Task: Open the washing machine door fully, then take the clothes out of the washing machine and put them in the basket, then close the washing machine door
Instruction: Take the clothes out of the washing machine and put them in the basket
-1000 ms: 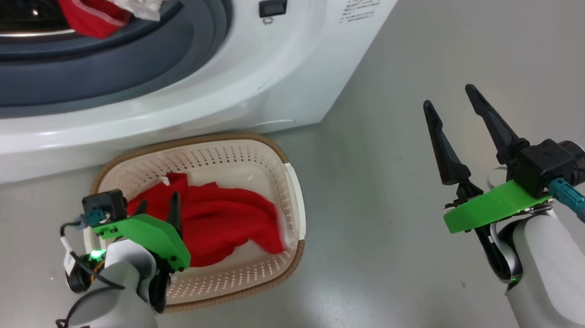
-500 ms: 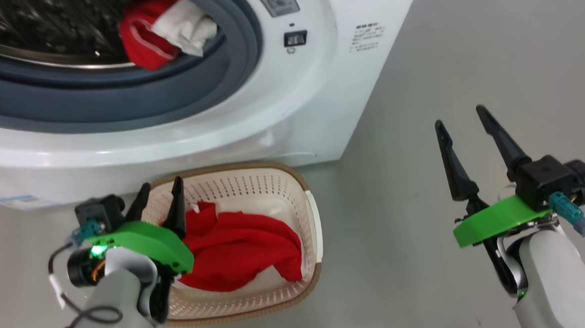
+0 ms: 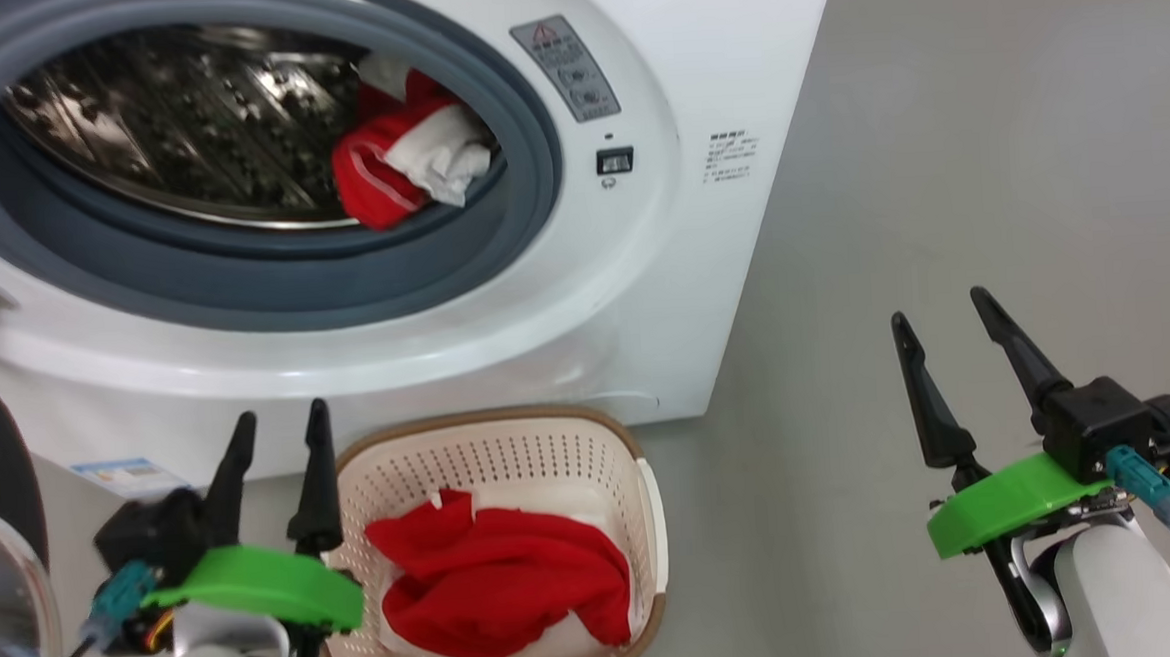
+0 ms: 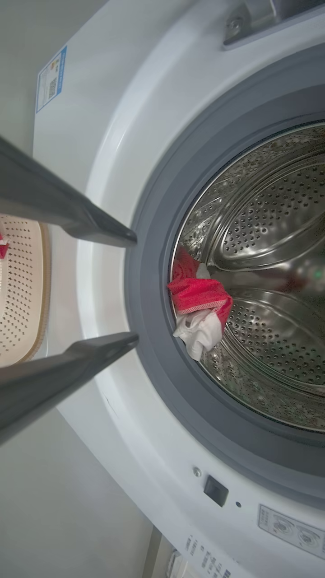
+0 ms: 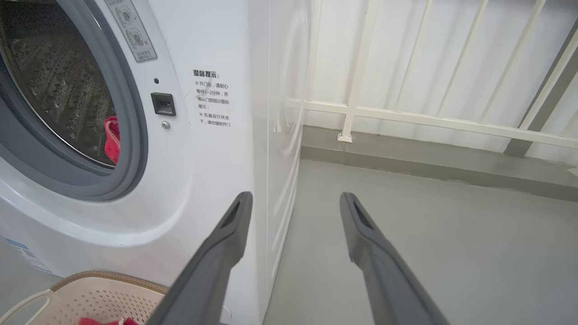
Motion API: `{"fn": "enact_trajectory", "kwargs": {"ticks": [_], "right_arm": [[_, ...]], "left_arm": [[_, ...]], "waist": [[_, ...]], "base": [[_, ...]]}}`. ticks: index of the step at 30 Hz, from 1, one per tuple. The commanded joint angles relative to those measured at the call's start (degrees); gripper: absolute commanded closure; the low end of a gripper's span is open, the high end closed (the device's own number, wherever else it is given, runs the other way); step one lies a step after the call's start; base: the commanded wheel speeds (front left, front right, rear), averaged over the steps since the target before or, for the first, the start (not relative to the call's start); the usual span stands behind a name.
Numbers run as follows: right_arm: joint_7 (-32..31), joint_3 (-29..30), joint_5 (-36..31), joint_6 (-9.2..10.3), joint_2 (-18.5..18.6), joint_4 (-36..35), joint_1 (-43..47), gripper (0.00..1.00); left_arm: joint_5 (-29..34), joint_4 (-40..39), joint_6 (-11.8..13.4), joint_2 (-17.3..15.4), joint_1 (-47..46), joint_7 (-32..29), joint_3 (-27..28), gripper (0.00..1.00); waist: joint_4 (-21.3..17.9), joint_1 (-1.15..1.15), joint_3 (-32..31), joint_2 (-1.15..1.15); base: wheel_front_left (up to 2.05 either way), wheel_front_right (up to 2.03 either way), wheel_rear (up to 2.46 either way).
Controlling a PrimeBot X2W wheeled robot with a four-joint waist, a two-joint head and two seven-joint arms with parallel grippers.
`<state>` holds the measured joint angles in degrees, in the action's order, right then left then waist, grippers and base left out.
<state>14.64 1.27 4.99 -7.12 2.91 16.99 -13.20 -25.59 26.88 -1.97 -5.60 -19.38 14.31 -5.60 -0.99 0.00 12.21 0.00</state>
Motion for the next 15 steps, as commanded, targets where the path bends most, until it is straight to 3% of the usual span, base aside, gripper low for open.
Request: {"fn": "enact_trajectory", "kwargs": {"ticks": [1,15], "right_arm": [[0.36,-0.97,-0.73,-0.36,-0.03,-1.59,0.39,0.0],[0.36,0.24,-0.56,-0.36,-0.03,-6.2,5.44,0.0]], "left_arm": [[0.67,-2.34,0.35,-1.16,0.89,0.68,2.37,0.0],[7.89,-18.93,-0.17,0.96,13.55,0.69,7.65,0.0]], "waist": [[0.26,0.0,-2.48,0.0],[0.03,0.0,-6.51,0.0]], "base": [[0.0,0.0,0.0],[0.0,0.0,0.0]]}}
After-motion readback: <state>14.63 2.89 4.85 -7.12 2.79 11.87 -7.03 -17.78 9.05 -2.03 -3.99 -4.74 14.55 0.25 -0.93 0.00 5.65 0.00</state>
